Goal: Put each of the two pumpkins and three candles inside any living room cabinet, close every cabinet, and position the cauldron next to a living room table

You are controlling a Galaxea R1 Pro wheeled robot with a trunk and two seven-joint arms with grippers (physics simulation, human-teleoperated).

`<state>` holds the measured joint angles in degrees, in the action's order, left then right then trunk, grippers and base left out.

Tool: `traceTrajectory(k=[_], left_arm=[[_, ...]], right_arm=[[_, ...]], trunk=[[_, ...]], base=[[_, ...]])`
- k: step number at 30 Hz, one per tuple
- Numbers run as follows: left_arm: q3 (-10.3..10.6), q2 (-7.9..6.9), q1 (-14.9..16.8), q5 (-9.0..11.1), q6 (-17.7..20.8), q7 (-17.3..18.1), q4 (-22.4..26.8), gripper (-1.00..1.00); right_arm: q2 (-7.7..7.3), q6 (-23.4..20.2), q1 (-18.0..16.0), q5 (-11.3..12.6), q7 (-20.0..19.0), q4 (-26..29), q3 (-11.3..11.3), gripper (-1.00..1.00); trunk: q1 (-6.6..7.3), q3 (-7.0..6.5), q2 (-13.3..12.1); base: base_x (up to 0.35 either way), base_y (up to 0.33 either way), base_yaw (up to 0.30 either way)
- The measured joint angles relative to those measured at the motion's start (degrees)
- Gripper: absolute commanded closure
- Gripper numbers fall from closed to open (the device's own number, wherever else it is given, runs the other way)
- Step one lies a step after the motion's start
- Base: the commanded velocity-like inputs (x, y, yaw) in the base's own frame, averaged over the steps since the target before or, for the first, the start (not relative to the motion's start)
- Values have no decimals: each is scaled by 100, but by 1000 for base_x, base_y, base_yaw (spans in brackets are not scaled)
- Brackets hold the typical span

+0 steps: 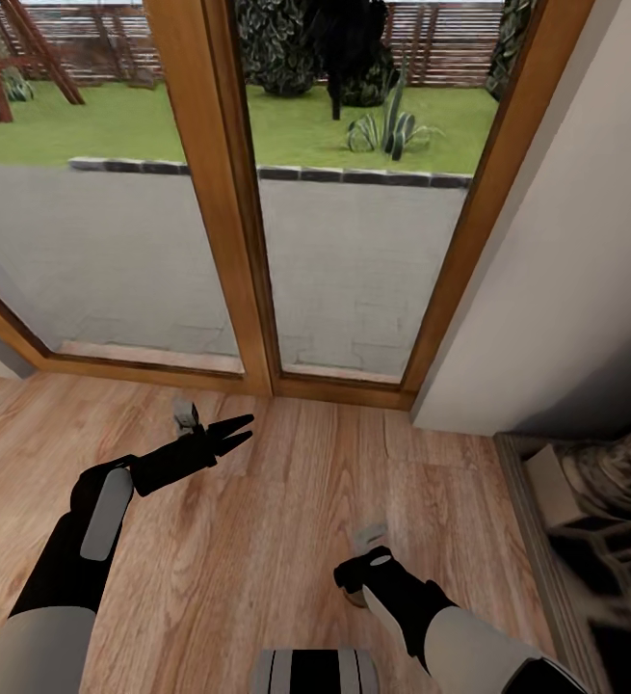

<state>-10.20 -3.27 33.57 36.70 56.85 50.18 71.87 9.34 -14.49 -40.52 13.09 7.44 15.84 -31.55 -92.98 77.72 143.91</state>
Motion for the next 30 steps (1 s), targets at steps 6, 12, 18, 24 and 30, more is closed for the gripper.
traceTrajectory(k=[6, 12, 18, 24, 30], left_arm=[[0, -2, 0, 0, 0, 0, 2, -100], [0, -6, 0, 2, 0, 0, 3, -100], [-9, -7, 0, 3, 1, 0, -4, -100], [-71, -5, 0, 3, 1, 0, 0, -100], [-78, -4, 0, 5, 1, 0, 2, -100]], right_arm=[[-24, -4, 0, -5, 166, -2, 247, -100], [-24, -1, 0, 1, 375, 6, 341, -100], [-12, 7, 0, -1, 353, 7, 352, -100], [-1, 8, 0, -15, 306, 7, 344, -100], [6, 8, 0, -17, 200, 7, 335, -100]], trunk=[[-8, 66, 4], [-23, 199, 12], [-23, 200, 12], [-23, 200, 12], [-23, 200, 12]], base=[[0, 0, 0], [0, 0, 0], [0, 0, 0], [0, 0, 0], [0, 0, 0]])
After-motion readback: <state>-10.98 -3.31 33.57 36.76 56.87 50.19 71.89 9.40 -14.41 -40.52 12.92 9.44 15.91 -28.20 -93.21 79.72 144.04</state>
